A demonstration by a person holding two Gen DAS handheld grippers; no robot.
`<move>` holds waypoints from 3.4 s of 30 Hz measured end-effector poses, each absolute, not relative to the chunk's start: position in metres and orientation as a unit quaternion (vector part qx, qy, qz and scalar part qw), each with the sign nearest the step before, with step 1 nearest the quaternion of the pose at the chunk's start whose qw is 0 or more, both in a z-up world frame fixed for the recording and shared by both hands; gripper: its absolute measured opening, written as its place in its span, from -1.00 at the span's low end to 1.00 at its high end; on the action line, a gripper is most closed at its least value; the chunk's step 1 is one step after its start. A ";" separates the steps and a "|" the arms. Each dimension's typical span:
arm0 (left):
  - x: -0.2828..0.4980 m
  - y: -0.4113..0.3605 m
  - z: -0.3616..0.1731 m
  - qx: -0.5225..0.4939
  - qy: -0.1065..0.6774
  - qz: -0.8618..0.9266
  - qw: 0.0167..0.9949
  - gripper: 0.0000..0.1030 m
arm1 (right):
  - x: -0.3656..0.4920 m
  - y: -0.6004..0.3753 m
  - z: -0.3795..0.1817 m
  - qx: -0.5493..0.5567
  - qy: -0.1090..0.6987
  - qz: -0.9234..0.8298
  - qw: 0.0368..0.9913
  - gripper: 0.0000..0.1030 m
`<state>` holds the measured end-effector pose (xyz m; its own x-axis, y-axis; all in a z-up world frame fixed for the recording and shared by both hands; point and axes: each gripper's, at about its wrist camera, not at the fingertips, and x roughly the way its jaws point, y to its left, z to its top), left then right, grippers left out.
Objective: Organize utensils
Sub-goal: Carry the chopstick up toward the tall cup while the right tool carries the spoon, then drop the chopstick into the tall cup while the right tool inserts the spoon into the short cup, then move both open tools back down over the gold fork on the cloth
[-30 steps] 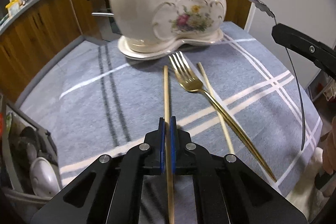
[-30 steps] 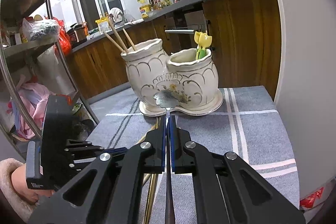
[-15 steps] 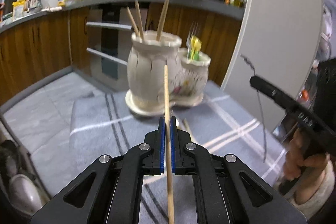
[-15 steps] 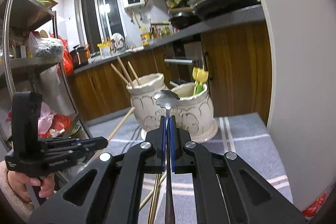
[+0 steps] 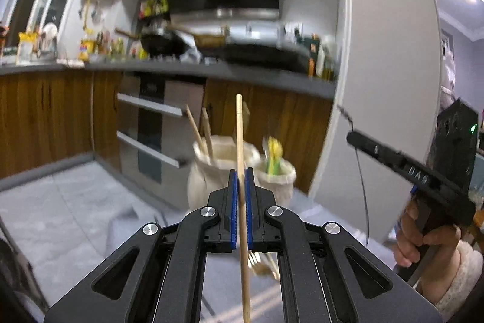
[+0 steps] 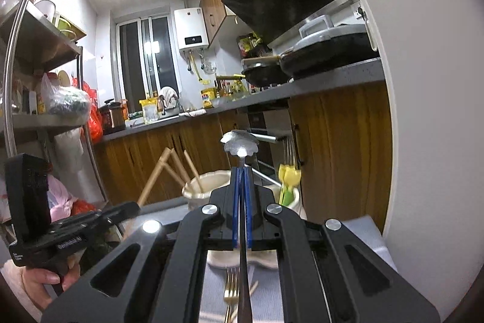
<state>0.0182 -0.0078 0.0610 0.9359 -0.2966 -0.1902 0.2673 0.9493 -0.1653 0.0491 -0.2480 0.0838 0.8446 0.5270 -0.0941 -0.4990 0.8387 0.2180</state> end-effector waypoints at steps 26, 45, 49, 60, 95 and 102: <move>0.151 0.029 0.088 -0.214 -0.025 -0.128 0.968 -0.90 | 0.167 -0.221 0.103 0.145 0.052 0.267 0.951 -0.94; 0.168 0.014 0.078 -0.136 -0.010 -0.183 0.974 -0.90 | 0.177 -0.206 0.092 0.125 0.037 0.258 0.957 -0.94; 0.168 0.014 0.077 -0.135 -0.008 -0.186 0.973 -0.90 | 0.180 -0.202 0.091 0.121 0.040 0.255 0.959 -0.94; 0.173 0.011 0.077 -0.140 -0.009 -0.196 0.971 -0.90 | 0.182 -0.203 0.090 0.125 0.039 0.256 0.958 -0.93; 0.119 0.031 0.077 -0.128 0.023 -0.164 0.978 -0.60 | 0.157 -0.216 0.071 0.108 0.119 0.250 0.955 -0.56; 0.079 0.022 0.069 -0.082 0.069 -0.140 0.984 -0.16 | 0.111 -0.231 0.071 0.104 0.150 0.253 0.950 0.19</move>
